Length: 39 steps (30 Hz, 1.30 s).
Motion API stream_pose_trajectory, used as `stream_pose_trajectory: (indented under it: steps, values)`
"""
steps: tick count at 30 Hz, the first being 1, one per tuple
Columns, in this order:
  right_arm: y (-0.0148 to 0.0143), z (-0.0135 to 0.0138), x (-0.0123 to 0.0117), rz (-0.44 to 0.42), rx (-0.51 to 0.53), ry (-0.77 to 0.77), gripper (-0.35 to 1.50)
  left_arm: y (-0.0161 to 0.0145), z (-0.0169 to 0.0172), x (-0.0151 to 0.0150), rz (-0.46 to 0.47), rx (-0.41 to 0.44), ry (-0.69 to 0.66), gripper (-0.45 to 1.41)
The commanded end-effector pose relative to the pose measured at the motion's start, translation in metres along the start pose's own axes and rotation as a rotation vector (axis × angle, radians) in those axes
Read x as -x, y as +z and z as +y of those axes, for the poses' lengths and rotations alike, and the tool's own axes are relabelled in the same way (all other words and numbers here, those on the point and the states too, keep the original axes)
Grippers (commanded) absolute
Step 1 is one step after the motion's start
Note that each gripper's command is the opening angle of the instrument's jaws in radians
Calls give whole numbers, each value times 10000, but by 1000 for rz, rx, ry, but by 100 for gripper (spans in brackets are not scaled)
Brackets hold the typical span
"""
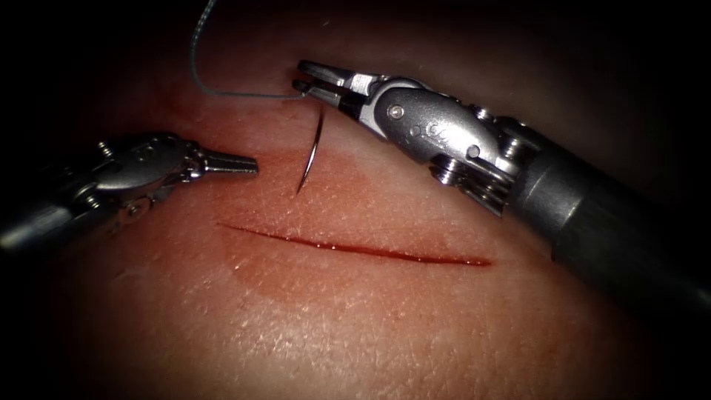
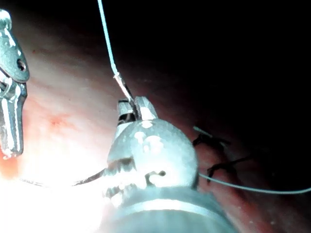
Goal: Wound Closure
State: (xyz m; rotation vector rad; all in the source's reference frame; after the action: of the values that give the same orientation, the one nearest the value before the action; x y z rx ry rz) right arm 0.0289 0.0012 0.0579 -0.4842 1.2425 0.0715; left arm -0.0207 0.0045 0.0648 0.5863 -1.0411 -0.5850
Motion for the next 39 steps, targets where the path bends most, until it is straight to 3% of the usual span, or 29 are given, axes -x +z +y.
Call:
stream_pose_trajectory:
  steps: [1, 6, 7, 12, 17, 21, 23, 28, 33, 39]
  values:
    - [7, 20, -15, 25, 30, 5, -35, 0, -1, 15, 22, 11, 5, -45]
    - [12, 24, -34, 59, 18, 8, -35, 5, -15, 13, 64, -38, -33, -45]
    - [14, 19, -33, 64, 22, -31, -35, 11, -17, 2, 106, -65, 96, -45]
    - [23, 5, -43, 51, 35, -45, -35, 25, -27, -33, 193, -114, 134, -45]
    - [21, -3, -47, 24, 55, -48, -35, 28, -29, -40, 256, 12, 129, -45]
    - [19, -6, -46, 19, 44, -62, -35, 28, -29, -52, 299, 42, 94, -45]
    - [18, -11, -45, -1, 14, -144, -35, 31, -29, -74, 357, 58, 73, -45]
    - [25, -19, -50, -28, -22, -294, -35, 35, -29, -95, 411, 47, 53, -45]
    - [36, -28, -57, 11, -90, -416, -35, 36, -34, -109, 443, 23, 37, -45]
    - [33, -36, -45, 12, -129, -480, -35, 36, -36, -122, 490, 10, 41, -45]
